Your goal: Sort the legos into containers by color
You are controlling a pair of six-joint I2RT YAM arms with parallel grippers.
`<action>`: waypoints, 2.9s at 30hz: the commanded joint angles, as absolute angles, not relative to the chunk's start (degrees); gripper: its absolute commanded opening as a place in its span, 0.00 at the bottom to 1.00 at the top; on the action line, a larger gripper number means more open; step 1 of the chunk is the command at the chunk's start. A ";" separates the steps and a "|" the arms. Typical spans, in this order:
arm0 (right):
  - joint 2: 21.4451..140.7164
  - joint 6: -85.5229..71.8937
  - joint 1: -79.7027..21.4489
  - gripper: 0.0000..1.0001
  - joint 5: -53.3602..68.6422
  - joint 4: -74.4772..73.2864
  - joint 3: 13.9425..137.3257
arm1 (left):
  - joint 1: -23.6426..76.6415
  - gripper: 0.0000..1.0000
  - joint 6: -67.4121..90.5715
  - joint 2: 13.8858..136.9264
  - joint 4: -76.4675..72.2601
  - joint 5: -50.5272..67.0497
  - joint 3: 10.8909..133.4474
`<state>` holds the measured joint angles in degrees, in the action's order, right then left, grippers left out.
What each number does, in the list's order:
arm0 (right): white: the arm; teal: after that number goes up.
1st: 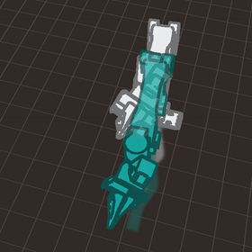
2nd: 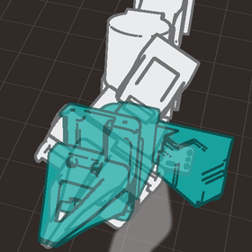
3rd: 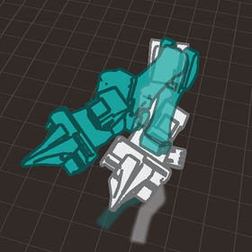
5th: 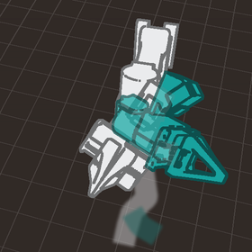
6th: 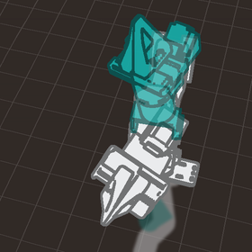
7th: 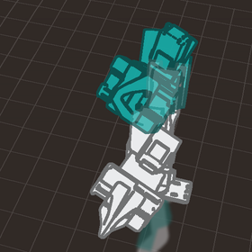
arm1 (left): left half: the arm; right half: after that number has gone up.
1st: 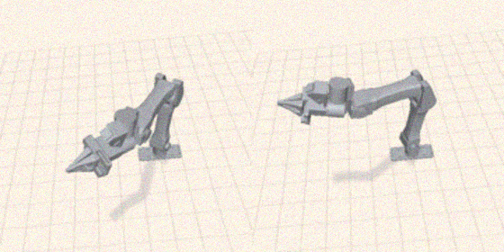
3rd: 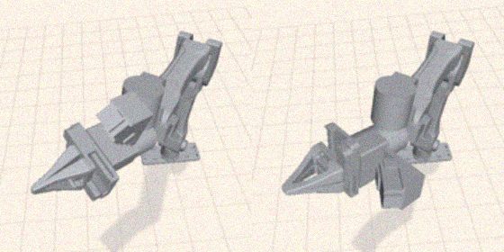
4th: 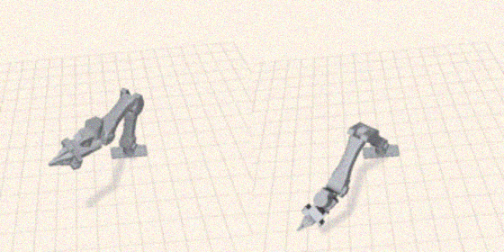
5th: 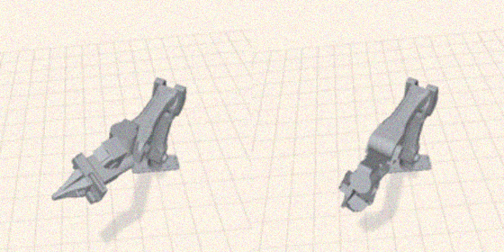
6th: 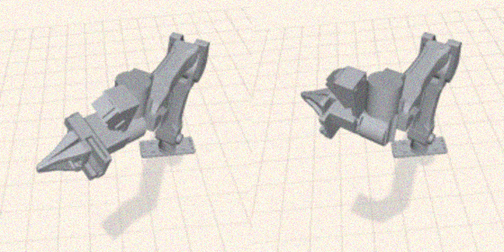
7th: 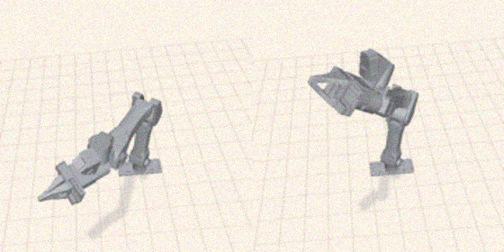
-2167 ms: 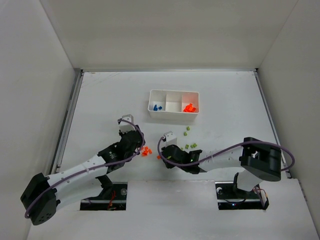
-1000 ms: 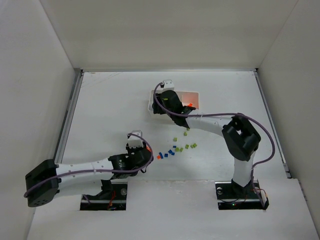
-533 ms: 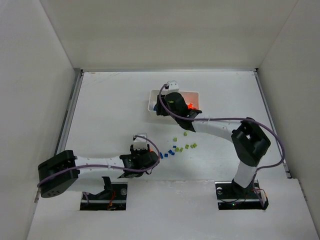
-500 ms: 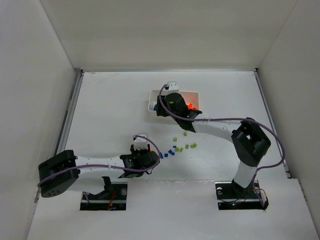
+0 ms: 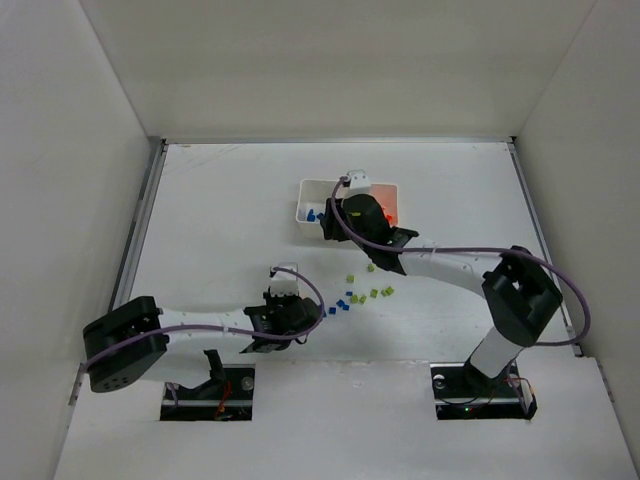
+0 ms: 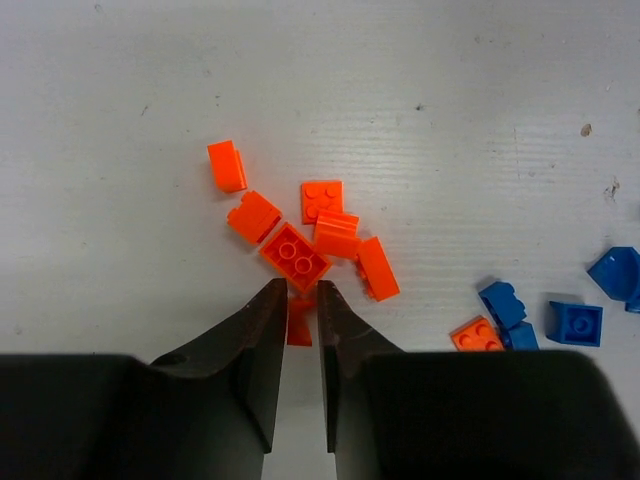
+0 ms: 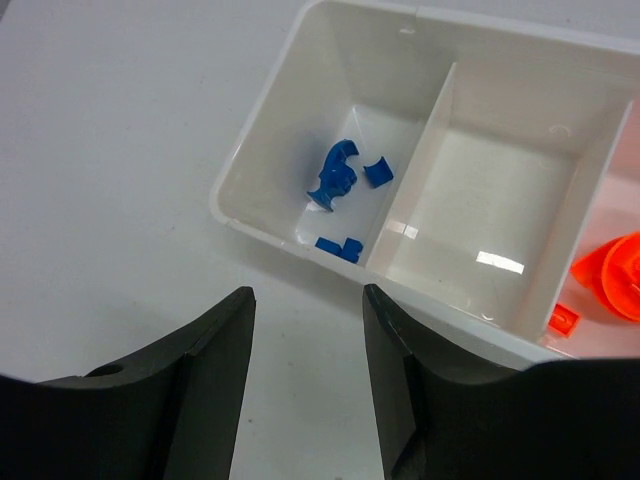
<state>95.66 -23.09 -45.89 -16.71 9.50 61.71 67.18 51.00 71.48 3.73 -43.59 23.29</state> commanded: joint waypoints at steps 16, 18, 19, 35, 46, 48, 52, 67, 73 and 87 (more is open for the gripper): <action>72.70 -28.55 -51.99 0.32 -25.22 11.34 35.00 | 60.44 0.09 44.48 56.59 5.39 -38.33 31.90; 69.71 -30.58 -51.99 0.32 -26.54 10.46 31.83 | 57.80 0.09 41.94 59.31 -1.11 -35.09 33.74; 67.87 -31.72 -52.16 0.32 -27.06 10.02 30.34 | 56.48 0.09 40.62 61.15 -4.36 -32.81 34.97; 53.53 -41.04 -57.17 0.32 -27.42 4.92 19.78 | 48.56 0.11 32.35 104.57 -22.60 -15.65 73.28; 55.45 -39.29 -61.29 0.37 -24.44 5.27 21.79 | 47.15 0.45 31.64 111.63 -18.54 -15.91 83.24; 57.91 -39.02 -63.05 0.38 -22.34 5.36 22.59 | 46.28 0.45 31.46 108.04 -19.07 -16.35 79.91; 64.32 -38.59 -66.66 0.43 -18.38 8.17 22.76 | 45.22 0.43 30.85 99.43 -20.56 -17.05 70.52; 82.34 -32.26 -65.96 0.51 -24.69 8.35 32.07 | 48.90 0.43 32.95 67.08 -19.17 -26.71 34.56; 87.18 -31.90 -65.96 0.43 -28.56 6.59 35.42 | 50.05 0.43 34.71 58.20 -13.46 -29.18 28.31; 78.50 -33.05 -66.31 0.18 -27.87 0.44 38.06 | 52.95 0.42 39.20 49.40 -3.34 -32.34 21.10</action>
